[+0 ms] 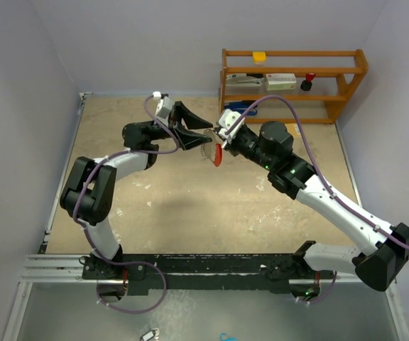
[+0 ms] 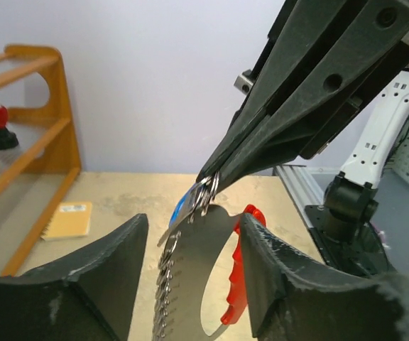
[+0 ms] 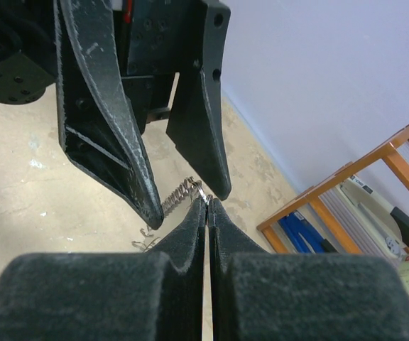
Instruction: Remove the keys from the keyring
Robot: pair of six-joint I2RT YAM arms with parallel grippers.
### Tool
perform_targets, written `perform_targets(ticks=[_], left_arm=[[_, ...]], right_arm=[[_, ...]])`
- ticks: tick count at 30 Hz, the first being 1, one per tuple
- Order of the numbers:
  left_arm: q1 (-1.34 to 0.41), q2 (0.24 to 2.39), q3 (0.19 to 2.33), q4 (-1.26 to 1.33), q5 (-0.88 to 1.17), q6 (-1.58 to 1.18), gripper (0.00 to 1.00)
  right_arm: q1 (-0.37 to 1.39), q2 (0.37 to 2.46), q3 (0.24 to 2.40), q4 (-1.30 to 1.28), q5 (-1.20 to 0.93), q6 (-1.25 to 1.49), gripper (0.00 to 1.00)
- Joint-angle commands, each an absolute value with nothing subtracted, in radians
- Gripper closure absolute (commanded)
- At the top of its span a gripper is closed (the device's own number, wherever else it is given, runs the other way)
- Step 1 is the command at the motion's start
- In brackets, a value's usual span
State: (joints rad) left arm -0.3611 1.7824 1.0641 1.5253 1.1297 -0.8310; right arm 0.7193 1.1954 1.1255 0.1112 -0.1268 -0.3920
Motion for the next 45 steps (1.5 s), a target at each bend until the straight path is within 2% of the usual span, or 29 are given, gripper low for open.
perform_targets(ticks=[1, 9, 14, 16, 19, 23, 26, 28, 30, 39, 45], left_arm=[[-0.357, 1.820, 1.089, 1.722, 1.156, -0.927, 0.52], [-0.359, 1.831, 1.092, 1.722, 1.162, -0.930, 0.62], [-0.375, 1.833, 1.092, 1.721, 1.155, -0.927, 0.78], [-0.382, 1.831, 1.092, 1.721, 1.163, -0.925, 0.82], [-0.387, 1.824, 1.091, 1.721, 1.166, -0.927, 0.82], [-0.394, 1.816, 1.087, 1.721, 1.165, -0.928, 0.74], [-0.398, 1.822, 1.082, 1.721, 1.165, -0.929, 0.73], [-0.402, 1.829, 1.079, 1.721, 1.163, -0.926, 0.80], [-0.406, 1.833, 1.075, 1.722, 1.161, -0.914, 1.00], [-0.316, 1.859, 1.091, 1.721, 1.158, -0.926, 1.00], [-0.252, 1.936, 1.229, 1.721, 1.326, -1.125, 1.00]], right_arm=[[0.722, 1.152, 1.157, 0.185, -0.147, -0.384, 1.00], [0.721, 1.160, 1.157, 0.213, -0.144, -0.384, 1.00], [0.721, 1.182, 1.162, 0.236, -0.142, -0.383, 1.00], [0.722, 1.192, 1.163, 0.249, -0.136, -0.383, 1.00], [0.721, 1.204, 1.163, 0.270, -0.131, -0.383, 1.00], [0.722, 1.218, 1.164, 0.294, -0.124, -0.380, 1.00], [0.722, 1.226, 1.158, 0.322, -0.107, -0.377, 1.00], [0.722, 1.230, 1.157, 0.334, -0.102, -0.374, 1.00], [0.722, 1.233, 1.160, 0.335, -0.093, -0.375, 1.00], [0.722, 1.173, 1.116, 0.327, 0.037, -0.437, 1.00], [0.722, 1.132, 1.077, 0.353, 0.125, -0.477, 1.00]])
